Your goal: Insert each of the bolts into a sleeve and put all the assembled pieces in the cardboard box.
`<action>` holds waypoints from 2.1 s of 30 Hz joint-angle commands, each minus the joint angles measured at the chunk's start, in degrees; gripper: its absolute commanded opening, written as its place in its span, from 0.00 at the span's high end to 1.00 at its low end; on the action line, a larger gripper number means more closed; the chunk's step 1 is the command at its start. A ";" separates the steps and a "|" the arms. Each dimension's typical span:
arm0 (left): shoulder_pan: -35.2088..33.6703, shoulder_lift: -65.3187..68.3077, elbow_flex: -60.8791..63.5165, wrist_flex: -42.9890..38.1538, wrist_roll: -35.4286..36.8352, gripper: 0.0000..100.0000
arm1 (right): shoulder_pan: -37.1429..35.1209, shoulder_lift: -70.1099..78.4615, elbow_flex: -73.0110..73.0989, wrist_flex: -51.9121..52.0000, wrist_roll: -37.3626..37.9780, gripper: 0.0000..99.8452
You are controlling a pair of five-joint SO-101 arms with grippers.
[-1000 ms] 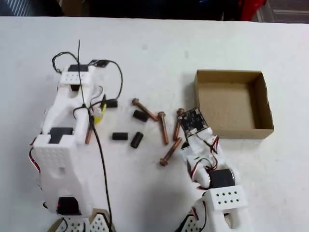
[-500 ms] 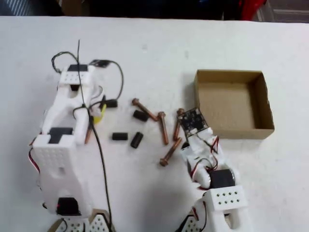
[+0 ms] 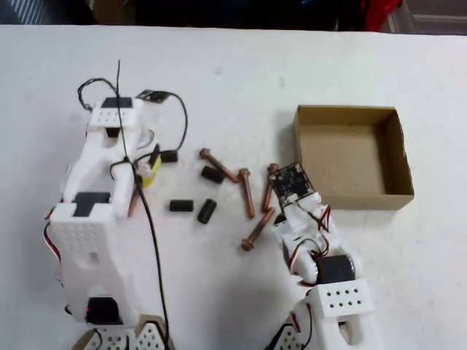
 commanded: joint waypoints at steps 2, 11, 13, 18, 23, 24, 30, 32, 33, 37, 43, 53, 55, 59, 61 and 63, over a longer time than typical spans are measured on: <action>-0.57 -2.51 -4.31 -0.79 -0.26 0.90 | -0.04 -0.92 -0.62 -1.19 0.00 0.98; -0.48 -4.00 -3.96 -0.35 -0.70 0.90 | -0.04 -0.92 -0.62 -1.27 0.00 0.98; -0.48 -2.77 -4.04 -0.53 -0.79 0.90 | -0.04 -0.92 -0.62 -1.27 0.00 0.98; -0.40 0.04 -4.04 -1.32 -0.79 0.90 | -0.04 -0.92 -0.62 -1.27 0.00 0.98; -0.04 1.89 -4.13 -1.32 -0.79 0.91 | -0.04 -0.92 -0.62 -1.27 0.00 0.98; -0.04 2.24 -4.22 -1.32 -0.79 0.91 | -0.04 -0.92 -0.62 -1.27 0.00 0.98; -0.04 3.74 -4.57 -1.32 -0.26 0.91 | -0.04 -0.92 -0.62 -1.19 0.00 0.98; -0.04 3.74 -4.66 -1.32 -0.26 0.91 | -0.04 -0.92 -0.62 -1.19 0.00 0.98; -0.13 3.74 -4.66 -1.32 -0.26 0.91 | -0.04 -0.92 -0.62 -1.19 0.00 0.98; -0.22 3.82 -4.66 -1.32 -0.26 0.91 | -0.04 -0.92 -0.62 -1.19 0.00 0.98; -0.22 3.74 -4.66 -1.23 -0.18 0.97 | -0.04 -0.92 -0.62 -1.19 0.00 0.98; 0.04 3.03 -4.84 1.05 -0.18 0.98 | -0.04 -0.92 -0.62 -1.27 -0.26 0.98; 0.04 1.27 -5.27 2.99 -0.18 0.98 | -0.13 -0.92 -0.62 -1.36 -0.53 0.98; 0.04 -5.14 -5.01 6.59 -0.18 0.98 | -1.80 -0.92 -0.62 -1.45 -0.62 0.98; 0.04 -8.92 -5.01 7.91 1.41 0.98 | -3.91 -0.92 -0.62 -1.36 -0.62 0.98; 0.04 -12.70 -4.22 9.41 3.96 0.98 | -5.23 -0.92 -0.62 -1.45 -0.62 0.98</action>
